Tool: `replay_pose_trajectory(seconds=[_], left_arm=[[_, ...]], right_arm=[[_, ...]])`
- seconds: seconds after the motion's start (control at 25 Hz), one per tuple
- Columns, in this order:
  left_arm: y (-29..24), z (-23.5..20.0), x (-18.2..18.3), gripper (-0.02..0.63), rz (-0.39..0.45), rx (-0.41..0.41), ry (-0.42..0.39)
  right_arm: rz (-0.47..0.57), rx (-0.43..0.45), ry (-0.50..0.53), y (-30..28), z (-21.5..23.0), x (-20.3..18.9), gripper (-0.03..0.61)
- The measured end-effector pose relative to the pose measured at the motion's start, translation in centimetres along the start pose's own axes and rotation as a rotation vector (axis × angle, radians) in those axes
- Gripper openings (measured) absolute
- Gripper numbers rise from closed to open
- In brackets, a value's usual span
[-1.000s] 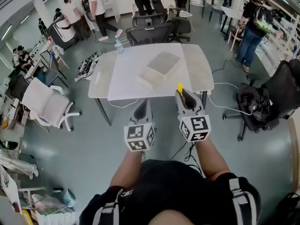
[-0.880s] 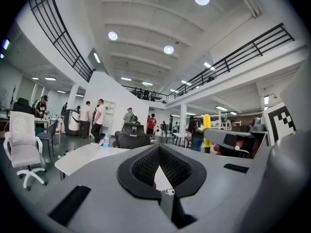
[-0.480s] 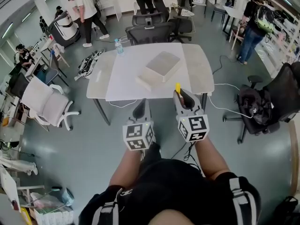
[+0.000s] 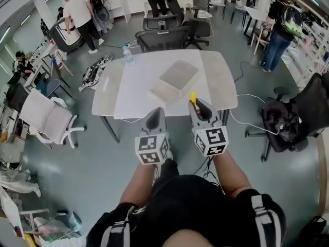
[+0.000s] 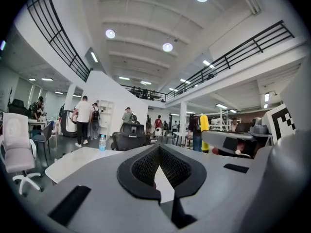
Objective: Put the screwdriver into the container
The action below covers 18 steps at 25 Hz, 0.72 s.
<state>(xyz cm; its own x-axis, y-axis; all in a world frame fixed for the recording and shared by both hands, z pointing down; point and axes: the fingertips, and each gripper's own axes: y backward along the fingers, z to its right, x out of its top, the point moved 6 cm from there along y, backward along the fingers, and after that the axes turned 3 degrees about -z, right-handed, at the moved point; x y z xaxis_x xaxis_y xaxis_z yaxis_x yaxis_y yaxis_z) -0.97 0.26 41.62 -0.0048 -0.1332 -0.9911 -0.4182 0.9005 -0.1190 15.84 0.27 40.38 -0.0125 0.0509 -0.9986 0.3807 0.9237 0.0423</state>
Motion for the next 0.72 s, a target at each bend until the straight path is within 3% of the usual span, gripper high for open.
replay_pose_trajectory(seconds=[0.72], left_arm=[[-15.3, -11.8, 2.6, 0.003, -0.029, -0.041, 0.024]], right_arm=[[-0.076, 0.007, 0.011, -18.4, 2.4, -1.4, 0.067]])
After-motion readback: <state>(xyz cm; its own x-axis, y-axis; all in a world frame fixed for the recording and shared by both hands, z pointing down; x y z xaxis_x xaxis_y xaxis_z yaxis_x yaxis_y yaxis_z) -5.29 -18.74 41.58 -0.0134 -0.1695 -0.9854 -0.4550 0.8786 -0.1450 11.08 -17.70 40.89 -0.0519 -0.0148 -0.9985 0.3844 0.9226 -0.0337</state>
